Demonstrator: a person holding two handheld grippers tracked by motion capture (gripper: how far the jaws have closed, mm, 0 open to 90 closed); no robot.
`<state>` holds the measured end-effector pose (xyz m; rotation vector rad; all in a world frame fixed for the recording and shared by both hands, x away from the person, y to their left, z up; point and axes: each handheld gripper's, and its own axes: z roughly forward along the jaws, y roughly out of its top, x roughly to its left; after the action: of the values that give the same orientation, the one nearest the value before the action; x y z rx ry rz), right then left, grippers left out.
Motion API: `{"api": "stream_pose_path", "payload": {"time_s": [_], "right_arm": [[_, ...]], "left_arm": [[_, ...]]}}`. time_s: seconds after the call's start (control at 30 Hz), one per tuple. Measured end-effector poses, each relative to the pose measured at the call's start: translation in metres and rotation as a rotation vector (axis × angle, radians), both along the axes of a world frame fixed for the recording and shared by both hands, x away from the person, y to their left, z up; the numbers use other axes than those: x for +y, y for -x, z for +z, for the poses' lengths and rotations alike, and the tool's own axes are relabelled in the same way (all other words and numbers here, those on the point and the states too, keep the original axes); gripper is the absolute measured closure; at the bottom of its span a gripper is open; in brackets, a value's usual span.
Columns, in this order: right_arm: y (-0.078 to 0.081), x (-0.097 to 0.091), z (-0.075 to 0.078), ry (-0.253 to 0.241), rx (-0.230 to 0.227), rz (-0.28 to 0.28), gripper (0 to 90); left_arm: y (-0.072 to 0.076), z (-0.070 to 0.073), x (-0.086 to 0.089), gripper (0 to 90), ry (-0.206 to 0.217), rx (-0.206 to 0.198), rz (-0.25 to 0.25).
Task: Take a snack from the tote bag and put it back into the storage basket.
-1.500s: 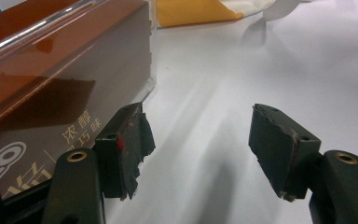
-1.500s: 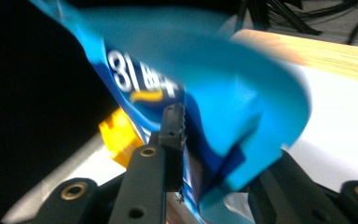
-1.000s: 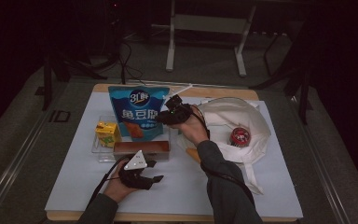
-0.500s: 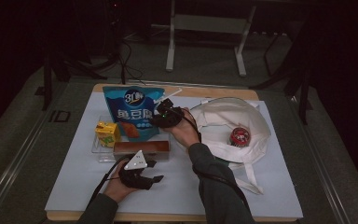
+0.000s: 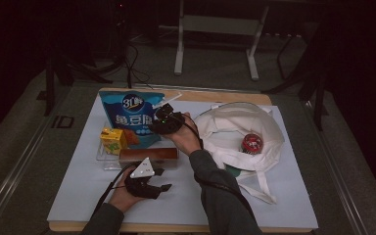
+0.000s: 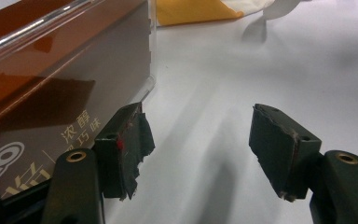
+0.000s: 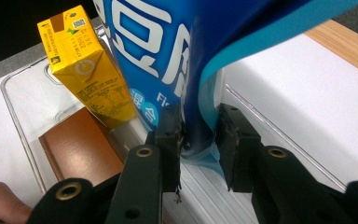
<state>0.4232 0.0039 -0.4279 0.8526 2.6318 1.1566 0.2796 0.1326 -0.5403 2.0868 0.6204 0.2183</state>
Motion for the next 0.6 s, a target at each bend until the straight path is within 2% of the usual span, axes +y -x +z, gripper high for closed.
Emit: {"api": "stream_pose_path", "payload": {"time_s": [0.43,0.6], "right_arm": [[0.0008,-0.0035,-0.0005,-0.01,-0.001,0.003,66.7],[0.0043,-0.0095,0.0039,-0.018,-0.006,0.006,63.7]], "left_arm": [[-0.0003,0.0,0.0002,35.8,0.001,0.003,-0.001],[-0.0004,-0.0001,0.0001,35.8,0.004,0.005,0.0]]}}
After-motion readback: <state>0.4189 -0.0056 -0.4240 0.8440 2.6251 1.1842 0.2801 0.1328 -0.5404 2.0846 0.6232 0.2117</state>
